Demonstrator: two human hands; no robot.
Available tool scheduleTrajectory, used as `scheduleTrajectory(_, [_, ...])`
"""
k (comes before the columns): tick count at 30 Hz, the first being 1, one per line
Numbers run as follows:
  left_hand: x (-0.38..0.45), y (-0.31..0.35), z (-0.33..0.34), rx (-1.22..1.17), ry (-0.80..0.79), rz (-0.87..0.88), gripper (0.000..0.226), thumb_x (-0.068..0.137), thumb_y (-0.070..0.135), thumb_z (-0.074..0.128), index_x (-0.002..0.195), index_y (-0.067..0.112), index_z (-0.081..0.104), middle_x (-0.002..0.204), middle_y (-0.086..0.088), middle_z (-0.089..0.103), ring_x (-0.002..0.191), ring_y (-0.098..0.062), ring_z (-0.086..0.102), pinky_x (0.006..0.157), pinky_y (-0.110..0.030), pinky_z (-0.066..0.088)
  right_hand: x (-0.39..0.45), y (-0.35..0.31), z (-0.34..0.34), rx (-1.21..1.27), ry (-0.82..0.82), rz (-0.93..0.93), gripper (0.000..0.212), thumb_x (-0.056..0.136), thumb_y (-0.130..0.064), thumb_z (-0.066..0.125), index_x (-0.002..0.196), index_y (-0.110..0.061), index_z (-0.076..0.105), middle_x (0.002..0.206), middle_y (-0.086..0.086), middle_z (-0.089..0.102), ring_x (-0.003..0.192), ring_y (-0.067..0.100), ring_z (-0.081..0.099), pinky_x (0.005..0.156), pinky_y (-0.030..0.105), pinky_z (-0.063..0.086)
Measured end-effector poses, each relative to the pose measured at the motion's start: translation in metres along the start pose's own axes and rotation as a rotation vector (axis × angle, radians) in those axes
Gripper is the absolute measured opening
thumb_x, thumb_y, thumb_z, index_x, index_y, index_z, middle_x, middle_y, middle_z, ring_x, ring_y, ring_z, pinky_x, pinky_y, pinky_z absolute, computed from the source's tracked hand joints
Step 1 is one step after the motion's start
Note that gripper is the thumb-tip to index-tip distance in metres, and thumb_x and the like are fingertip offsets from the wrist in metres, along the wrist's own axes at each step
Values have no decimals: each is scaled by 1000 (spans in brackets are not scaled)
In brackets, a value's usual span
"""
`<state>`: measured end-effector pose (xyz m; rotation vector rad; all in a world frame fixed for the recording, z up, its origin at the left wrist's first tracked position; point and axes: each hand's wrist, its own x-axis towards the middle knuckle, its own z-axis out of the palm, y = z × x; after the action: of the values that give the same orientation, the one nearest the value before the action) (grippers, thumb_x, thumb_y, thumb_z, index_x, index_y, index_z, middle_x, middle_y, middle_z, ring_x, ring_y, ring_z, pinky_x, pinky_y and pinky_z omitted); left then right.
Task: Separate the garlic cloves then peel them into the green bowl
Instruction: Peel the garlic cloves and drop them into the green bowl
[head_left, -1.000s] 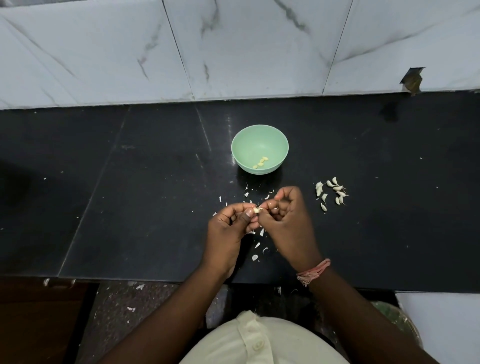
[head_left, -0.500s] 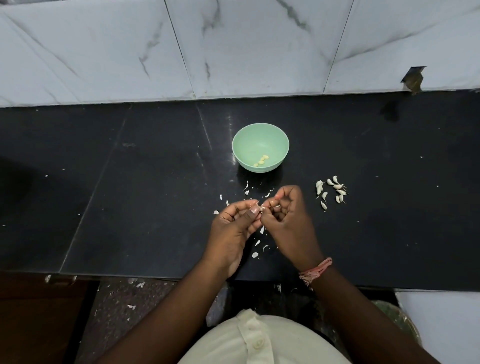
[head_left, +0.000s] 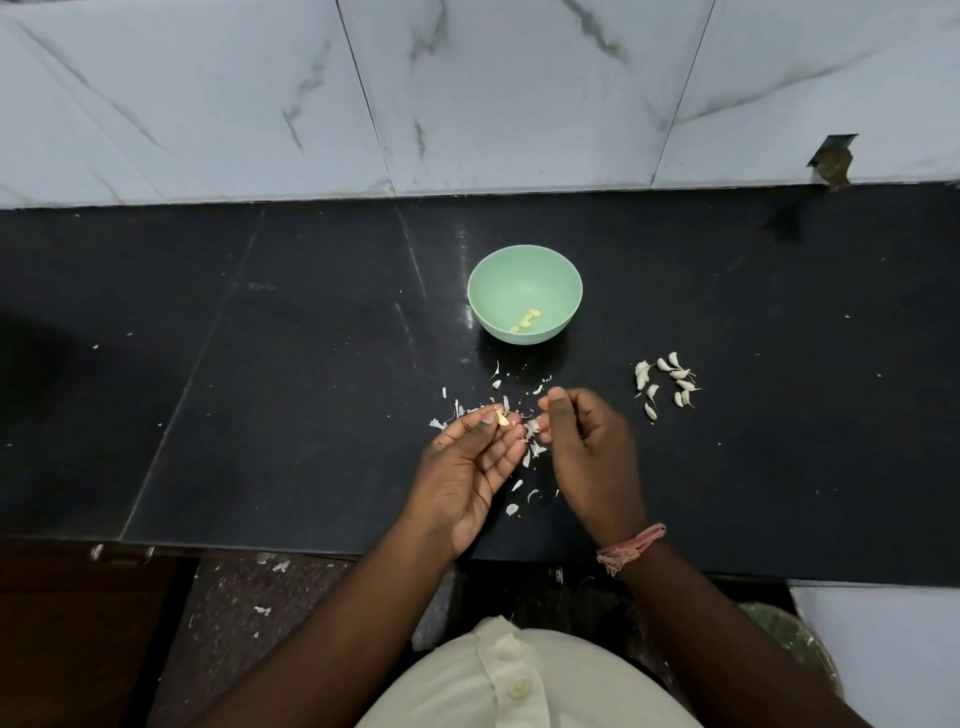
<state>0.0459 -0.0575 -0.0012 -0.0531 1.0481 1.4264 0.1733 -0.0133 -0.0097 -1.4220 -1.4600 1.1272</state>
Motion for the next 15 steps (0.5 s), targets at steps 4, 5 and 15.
scheduleTrajectory(4, [-2,1,2,17,2,-4,10,100,9,58,103,5,67,100,-18,76,84,-20,76,67,-27,62,5,5,-2,-95,5,-21,12,96,-25,67,86,-23,73,74,-12,71,71,4,68,70,25,53])
scheduleTrajectory(5, [-3,1,2,18,4,-3,10,100,10,58,102,5,66,100,-18,76,84,-20,77,67,-27,62,6,6,-2,-103,-1,-13,8,93,-21,71,87,-22,75,74,-13,72,71,2,67,69,21,52])
scheduleTrajectory(15, [0,4,5,-51,18,-11,6,96,7,64,100,4,67,92,-14,76,82,-18,76,75,-27,63,10,7,-2,-125,-28,-24,12,86,-9,77,87,-20,74,81,-13,72,75,-4,66,68,8,48])
